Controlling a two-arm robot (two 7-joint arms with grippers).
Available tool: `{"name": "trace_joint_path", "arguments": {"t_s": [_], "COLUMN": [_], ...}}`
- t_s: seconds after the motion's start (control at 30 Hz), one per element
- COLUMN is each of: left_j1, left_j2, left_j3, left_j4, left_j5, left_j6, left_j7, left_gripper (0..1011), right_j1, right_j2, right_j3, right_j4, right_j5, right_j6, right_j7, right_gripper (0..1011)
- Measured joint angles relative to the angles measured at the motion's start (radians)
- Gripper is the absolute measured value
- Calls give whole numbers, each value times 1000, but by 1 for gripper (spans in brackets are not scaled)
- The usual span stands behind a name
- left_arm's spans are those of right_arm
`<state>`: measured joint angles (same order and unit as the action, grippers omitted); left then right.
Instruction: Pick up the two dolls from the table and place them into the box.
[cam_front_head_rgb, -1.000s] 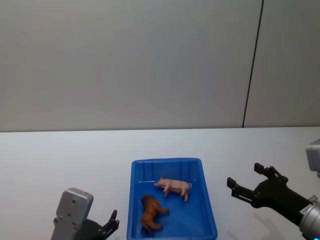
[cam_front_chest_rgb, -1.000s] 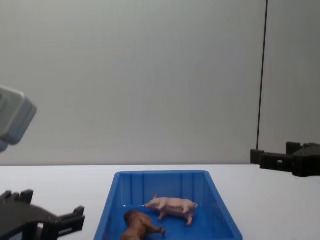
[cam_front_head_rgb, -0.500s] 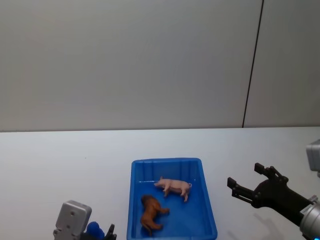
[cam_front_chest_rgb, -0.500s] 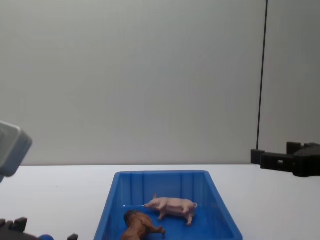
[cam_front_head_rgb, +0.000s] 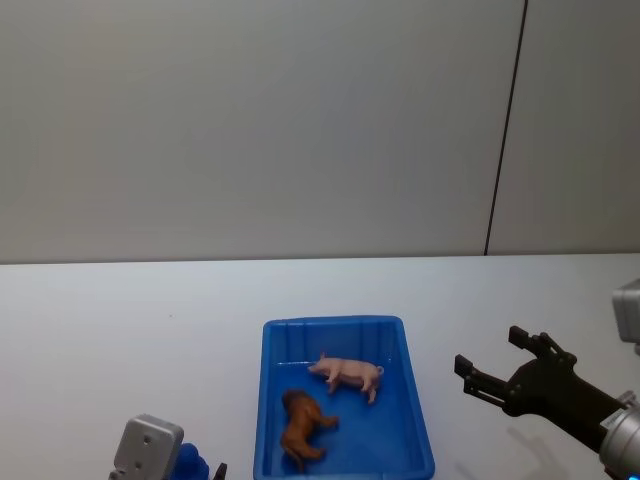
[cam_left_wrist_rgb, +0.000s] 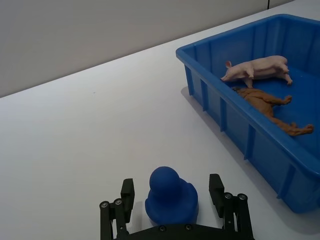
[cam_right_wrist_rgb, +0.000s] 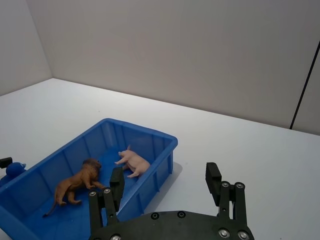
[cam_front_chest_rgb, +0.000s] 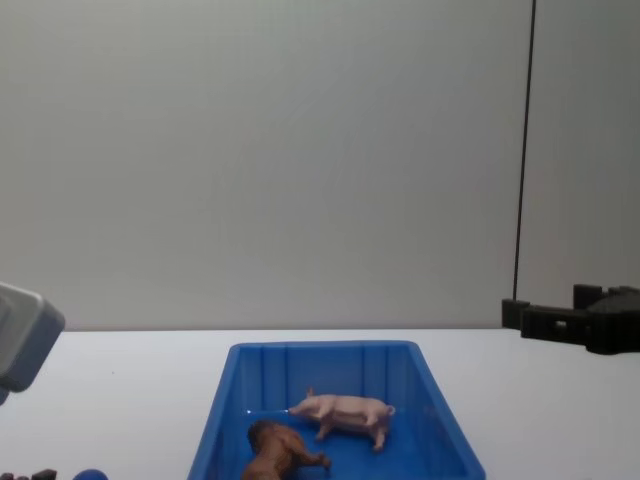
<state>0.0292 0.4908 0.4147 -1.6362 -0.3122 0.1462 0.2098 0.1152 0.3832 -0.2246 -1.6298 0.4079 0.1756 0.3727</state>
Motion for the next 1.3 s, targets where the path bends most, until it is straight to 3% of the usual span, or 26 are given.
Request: {"name": "trace_joint_path", "arguments": {"t_s": [0.17,0.43,0.87,1.3], "left_j1": [-2,-7,-32,-111], "left_j2": [-8,-19,-31,-70], "left_j3": [-2,-8,-26,-41], "left_j4": [11,30,32,7], "left_j5": [-3,-5,18,96], "left_j6": [4,11,8,-34], "left_j7": [-3,-6,-25,-97], "left_gripper": [848,588,486,399], "right_j1": [0,0,0,0], "right_j2": [0,0,0,0], "right_j3": [0,0,0,0], "right_j4": [0,0,0,0], "right_j5": [0,0,0,0], "right_j6": [0,0,0,0], "right_j7": [0,0,0,0], "right_gripper": [1001,1001,1001,1001]}}
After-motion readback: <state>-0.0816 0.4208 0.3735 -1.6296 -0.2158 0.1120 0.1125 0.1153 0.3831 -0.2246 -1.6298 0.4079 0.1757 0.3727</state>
